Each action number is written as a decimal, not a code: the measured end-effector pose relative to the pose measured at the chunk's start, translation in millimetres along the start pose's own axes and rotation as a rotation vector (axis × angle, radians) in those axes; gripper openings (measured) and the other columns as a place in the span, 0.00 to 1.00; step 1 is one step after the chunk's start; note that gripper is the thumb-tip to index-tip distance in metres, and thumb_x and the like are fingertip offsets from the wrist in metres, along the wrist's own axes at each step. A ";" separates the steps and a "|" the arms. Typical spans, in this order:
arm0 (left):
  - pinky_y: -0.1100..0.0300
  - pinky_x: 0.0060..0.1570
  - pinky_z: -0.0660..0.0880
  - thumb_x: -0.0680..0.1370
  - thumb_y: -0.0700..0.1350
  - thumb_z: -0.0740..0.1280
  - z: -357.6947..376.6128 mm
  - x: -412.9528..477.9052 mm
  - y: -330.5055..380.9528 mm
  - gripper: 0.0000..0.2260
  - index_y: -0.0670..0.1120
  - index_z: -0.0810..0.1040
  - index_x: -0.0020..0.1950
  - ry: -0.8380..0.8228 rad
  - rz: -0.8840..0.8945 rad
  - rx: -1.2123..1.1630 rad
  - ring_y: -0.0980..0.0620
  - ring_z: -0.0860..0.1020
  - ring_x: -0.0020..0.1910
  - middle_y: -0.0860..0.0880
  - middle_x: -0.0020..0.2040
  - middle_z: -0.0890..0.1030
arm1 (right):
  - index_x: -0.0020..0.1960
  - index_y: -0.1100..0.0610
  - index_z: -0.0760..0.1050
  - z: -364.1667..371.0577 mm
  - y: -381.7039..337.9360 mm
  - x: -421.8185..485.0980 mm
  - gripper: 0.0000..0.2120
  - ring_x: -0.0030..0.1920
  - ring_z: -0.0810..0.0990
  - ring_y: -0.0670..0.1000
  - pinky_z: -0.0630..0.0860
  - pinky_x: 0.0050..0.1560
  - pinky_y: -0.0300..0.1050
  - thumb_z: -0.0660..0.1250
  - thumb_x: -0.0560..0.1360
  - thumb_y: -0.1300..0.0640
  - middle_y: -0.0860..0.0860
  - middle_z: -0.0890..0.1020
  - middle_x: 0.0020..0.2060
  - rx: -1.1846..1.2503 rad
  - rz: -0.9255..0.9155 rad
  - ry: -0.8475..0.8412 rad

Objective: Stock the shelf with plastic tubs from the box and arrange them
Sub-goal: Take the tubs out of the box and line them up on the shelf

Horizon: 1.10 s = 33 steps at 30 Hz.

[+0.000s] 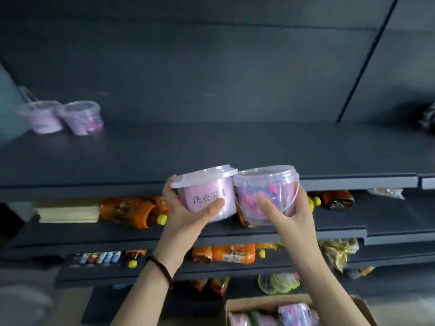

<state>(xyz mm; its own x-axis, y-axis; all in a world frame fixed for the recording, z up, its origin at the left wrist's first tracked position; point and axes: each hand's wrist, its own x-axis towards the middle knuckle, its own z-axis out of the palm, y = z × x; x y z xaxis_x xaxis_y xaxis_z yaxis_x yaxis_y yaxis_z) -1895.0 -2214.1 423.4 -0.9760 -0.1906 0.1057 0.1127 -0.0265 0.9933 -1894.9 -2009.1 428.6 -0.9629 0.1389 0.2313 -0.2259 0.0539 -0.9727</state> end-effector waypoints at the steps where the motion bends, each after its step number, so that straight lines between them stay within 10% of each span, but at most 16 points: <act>1: 0.76 0.42 0.73 0.57 0.58 0.80 -14.4 7.4 11.6 0.50 0.60 0.51 0.70 0.018 0.019 -0.005 0.75 0.74 0.50 0.61 0.60 0.70 | 0.64 0.47 0.70 16.9 -9.6 8.2 0.32 0.54 0.81 0.42 0.79 0.50 0.38 0.77 0.64 0.44 0.41 0.81 0.54 0.007 -0.013 -0.015; 7: 0.77 0.41 0.70 0.61 0.69 0.74 -100.4 60.0 45.9 0.50 0.59 0.49 0.74 0.130 0.062 -0.021 0.74 0.70 0.53 0.61 0.64 0.66 | 0.61 0.38 0.69 119.6 -30.0 44.3 0.32 0.54 0.79 0.38 0.77 0.48 0.33 0.79 0.61 0.43 0.35 0.79 0.53 0.022 -0.054 -0.121; 18: 0.69 0.46 0.70 0.65 0.49 0.80 -226.6 190.1 12.6 0.46 0.53 0.54 0.74 0.175 -0.007 0.087 0.53 0.72 0.61 0.50 0.68 0.67 | 0.66 0.48 0.61 280.1 5.9 113.0 0.43 0.56 0.77 0.45 0.79 0.49 0.37 0.82 0.59 0.50 0.45 0.73 0.58 -0.136 -0.020 -0.038; 33: 0.66 0.56 0.71 0.60 0.43 0.83 -261.0 310.1 -13.2 0.48 0.52 0.59 0.73 0.270 0.174 0.231 0.53 0.73 0.64 0.51 0.67 0.71 | 0.66 0.49 0.61 330.3 47.7 246.5 0.44 0.43 0.74 0.37 0.68 0.37 0.30 0.81 0.58 0.44 0.35 0.72 0.45 -0.345 0.133 -0.079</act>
<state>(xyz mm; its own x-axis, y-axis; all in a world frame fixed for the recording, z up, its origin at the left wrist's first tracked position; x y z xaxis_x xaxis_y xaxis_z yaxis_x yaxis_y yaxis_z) -2150.5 -2529.0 430.7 -0.8584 -0.4245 0.2880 0.1975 0.2447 0.9493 -2191.8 -2298.9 432.5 -0.9919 0.0916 0.0885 -0.0483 0.3723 -0.9269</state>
